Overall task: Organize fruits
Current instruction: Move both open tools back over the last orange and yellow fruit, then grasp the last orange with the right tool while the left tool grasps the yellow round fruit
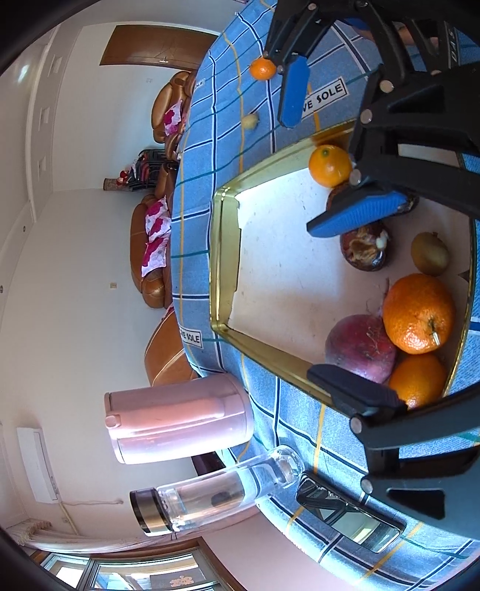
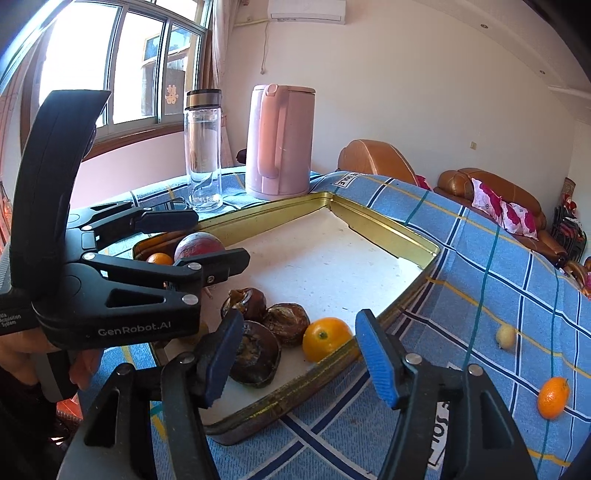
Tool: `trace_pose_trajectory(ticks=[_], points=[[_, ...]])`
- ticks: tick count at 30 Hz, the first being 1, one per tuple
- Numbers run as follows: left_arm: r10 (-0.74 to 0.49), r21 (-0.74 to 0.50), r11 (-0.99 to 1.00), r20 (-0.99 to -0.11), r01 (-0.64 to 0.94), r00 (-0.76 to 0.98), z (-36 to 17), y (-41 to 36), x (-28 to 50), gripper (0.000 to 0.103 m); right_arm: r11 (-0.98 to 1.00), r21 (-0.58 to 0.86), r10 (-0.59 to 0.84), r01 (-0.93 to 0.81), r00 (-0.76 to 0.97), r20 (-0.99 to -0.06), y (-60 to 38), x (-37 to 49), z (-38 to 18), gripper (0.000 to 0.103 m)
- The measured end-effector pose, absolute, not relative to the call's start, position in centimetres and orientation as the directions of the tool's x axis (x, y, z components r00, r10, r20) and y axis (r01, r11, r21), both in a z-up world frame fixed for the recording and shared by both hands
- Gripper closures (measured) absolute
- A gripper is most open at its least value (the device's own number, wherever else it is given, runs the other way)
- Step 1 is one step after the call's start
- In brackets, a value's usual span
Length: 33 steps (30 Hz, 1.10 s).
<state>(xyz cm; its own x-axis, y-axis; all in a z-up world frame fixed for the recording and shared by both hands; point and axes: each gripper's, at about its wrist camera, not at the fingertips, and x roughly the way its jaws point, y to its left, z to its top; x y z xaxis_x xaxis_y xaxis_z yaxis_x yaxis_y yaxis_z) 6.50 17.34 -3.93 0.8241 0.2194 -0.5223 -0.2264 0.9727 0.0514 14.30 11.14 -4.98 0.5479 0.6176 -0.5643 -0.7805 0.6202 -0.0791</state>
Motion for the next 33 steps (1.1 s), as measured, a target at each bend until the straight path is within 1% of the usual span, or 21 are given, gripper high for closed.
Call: trace_pose_trajectory(ticks=[3, 5, 7, 9, 15, 20, 23, 26, 31, 32, 33], points=[[0.202, 0.03, 0.976, -0.494, -0.216, 0.845, -2.7, 16.7, 6.1, 0.024, 0.649, -0.057, 0.617, -0.759, 0.568, -0.545, 9.6, 14.7, -4.2, 0.038], [0.201, 0.032, 0.977, -0.468, -0.21, 0.86, -1.8, 15.9, 6.0, 0.019, 0.674, -0.051, 0.608, -0.737, 0.592, -0.53, 8.3, 15.2, -3.4, 0.038], [0.202, 0.05, 0.978, -0.436, -0.2, 0.877, -0.7, 14.6, 6.0, 0.01, 0.705, -0.06, 0.584, -0.707, 0.626, -0.516, 6.7, 15.6, -2.7, 0.038], [0.19, 0.06, 0.982, -0.418, -0.182, 0.888, 0.1, 13.2, 6.5, 0.009, 0.747, -0.069, 0.542, -0.661, 0.666, -0.512, 4.7, 16.5, -2.1, 0.037], [0.102, 0.089, 0.994, -0.418, -0.071, 0.903, 2.0, 7.6, 8.8, 0.006, 0.883, -0.067, 0.365, -0.465, 0.769, -0.525, -2.5, 20.7, -1.2, 0.037], [0.043, 0.115, 0.993, -0.468, 0.012, 0.883, 2.5, 3.2, 12.6, 0.006, 0.938, -0.021, 0.272, -0.347, 0.77, -0.578, -7.3, 24.7, -1.3, 0.038], [0.023, 0.092, 0.995, -0.516, 0.029, 0.856, 1.8, 1.5, 15.2, 0.006, 0.946, 0.014, 0.263, -0.324, 0.742, -0.616, -8.7, 26.4, -2.2, 0.038], [0.053, 0.111, 0.994, -0.547, 0.01, 0.835, 0.7, 0.5, 17.6, 0.006, 0.947, 0.019, 0.256, -0.321, 0.719, -0.647, -8.8, 27.5, -3.5, 0.038], [0.076, 0.107, 0.994, -0.594, -0.015, 0.801, -0.9, 0.5, 20.4, 0.006, 0.946, 0.019, 0.236, -0.323, 0.649, -0.724, -8.5, 28.9, -6.1, 0.045], [0.075, 0.105, 0.994, -0.6, -0.015, 0.796, -1.1, 0.5, 20.7, 0.006, 0.95, 0.0, 0.216, -0.314, 0.654, -0.724, -8.6, 29.0, -6.3, 0.047], [0.079, 0.11, 0.994, -0.602, -0.015, 0.795, -1.3, 0.3, 21.1, 0.006, 0.95, 0.001, 0.213, -0.311, 0.646, -0.733, -8.8, 29.2, -6.5, 0.054]])
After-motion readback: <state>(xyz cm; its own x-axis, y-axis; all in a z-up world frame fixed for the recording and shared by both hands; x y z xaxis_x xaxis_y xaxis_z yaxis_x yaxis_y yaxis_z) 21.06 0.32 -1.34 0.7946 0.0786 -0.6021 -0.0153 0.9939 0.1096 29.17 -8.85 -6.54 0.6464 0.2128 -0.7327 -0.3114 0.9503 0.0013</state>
